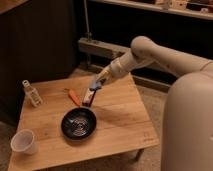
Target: Place the white sponge in the ceramic cup
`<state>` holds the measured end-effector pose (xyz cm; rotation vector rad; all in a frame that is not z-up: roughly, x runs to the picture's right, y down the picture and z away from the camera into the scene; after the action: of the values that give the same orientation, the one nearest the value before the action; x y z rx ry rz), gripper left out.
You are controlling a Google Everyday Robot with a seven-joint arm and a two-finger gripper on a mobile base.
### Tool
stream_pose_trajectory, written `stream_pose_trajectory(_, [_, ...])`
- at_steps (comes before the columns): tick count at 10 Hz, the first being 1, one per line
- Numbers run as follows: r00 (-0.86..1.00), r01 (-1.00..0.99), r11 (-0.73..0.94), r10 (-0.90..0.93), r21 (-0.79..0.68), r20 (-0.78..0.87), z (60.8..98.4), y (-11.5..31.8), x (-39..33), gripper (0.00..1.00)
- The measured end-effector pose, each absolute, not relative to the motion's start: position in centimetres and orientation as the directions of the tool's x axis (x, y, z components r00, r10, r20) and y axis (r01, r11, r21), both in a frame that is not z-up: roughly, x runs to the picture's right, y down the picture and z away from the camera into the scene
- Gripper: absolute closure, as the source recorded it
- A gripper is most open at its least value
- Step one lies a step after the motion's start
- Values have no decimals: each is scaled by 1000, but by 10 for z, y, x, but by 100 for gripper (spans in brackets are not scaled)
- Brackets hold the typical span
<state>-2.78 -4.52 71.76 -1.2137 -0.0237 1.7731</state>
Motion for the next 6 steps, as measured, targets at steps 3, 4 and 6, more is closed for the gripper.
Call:
stream_pose_trajectory(3, [72,-674,-442,758,-592,-648,686,-35,-82,100])
stream_pose_trajectory(4, [128,-667,-394,776,-632,-618,669,-24,-107,100])
stream_pose_trajectory(6, [226,-641,-308,800,-703,-556,640,-4,-154,100])
